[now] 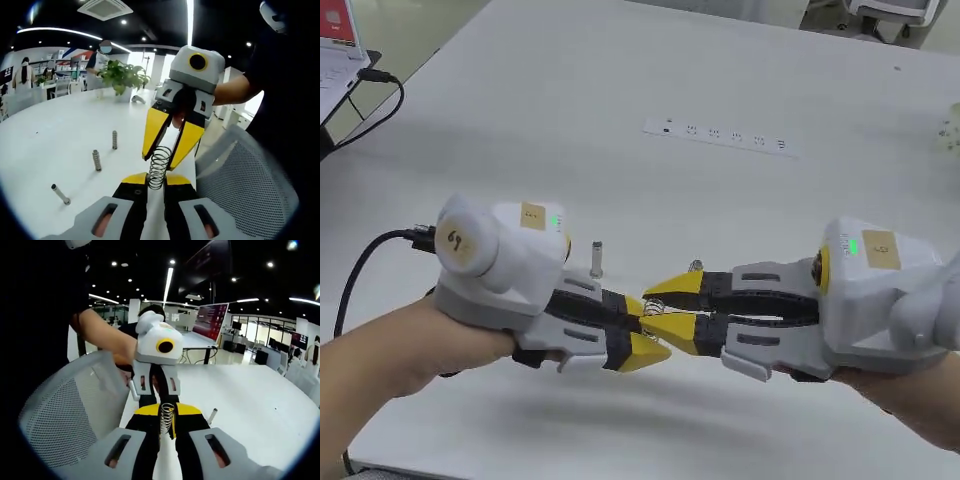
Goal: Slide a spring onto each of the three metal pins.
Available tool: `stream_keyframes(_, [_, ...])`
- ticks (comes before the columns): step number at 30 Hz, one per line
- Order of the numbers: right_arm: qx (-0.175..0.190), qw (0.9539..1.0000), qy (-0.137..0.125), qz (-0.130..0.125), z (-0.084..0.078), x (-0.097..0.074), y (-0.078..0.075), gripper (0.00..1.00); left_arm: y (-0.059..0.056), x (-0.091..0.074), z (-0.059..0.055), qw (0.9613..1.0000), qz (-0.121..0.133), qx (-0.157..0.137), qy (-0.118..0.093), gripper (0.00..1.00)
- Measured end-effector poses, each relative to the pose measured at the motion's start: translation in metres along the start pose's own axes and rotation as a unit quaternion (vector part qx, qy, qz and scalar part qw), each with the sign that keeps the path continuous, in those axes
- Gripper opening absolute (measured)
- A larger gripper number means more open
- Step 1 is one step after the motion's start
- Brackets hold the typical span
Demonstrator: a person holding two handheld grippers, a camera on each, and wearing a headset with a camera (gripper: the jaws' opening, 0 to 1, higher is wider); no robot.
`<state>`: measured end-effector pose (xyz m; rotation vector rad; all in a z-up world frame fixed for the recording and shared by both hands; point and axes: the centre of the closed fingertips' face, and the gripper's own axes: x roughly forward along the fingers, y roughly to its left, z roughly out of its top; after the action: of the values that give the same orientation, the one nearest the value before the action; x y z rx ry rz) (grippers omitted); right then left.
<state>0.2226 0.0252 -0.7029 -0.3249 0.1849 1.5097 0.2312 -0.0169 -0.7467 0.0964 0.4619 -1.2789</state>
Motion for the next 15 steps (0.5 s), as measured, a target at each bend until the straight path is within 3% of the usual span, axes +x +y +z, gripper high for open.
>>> stream_keyframes(15, [0.015,0.9997,0.008,-0.018,-0.003,-0.002,-0.014,0.08,0.01,-0.01,-0.003,0.9996,0.024,-0.017,-0.007,0.13])
